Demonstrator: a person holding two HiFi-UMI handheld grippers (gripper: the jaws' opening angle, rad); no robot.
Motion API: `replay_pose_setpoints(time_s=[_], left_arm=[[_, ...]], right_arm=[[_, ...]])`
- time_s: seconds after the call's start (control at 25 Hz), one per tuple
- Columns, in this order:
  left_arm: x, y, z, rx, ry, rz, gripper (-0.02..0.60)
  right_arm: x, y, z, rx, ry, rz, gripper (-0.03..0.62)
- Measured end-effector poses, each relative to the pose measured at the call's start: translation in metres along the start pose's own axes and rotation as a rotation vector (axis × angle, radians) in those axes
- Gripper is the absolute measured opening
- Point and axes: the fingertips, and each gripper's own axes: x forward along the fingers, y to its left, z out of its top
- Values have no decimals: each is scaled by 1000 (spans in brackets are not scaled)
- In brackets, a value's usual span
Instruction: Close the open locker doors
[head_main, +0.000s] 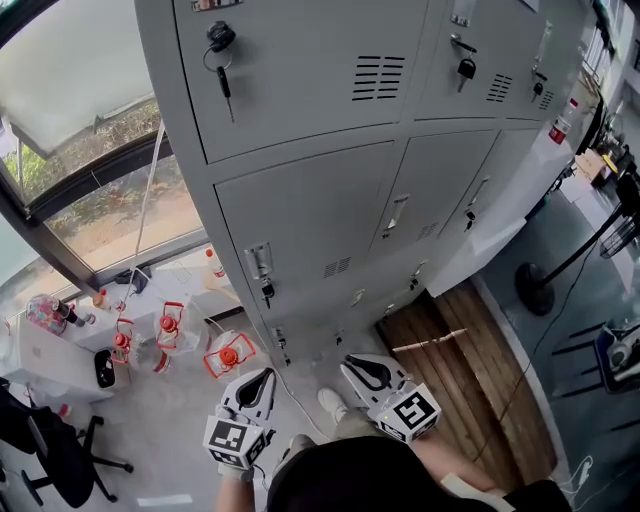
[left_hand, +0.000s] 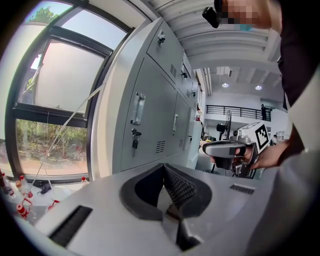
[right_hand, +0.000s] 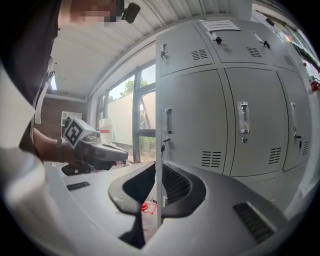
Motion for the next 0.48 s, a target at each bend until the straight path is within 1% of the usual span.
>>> replay_pose_setpoints(time_s=[0.08,0.36,0.48], left_arm=[[1,0,1,0,-2,0,9],[1,-1,-2,-7,8,6,9],[2,-2,-1,-3,-1,10,9]], right_arm=[[-1,0,-1,-9,2,-2,48],[-1,-3,3,8,-17,3,49],[-1,-3,5,8,-21,10,48]])
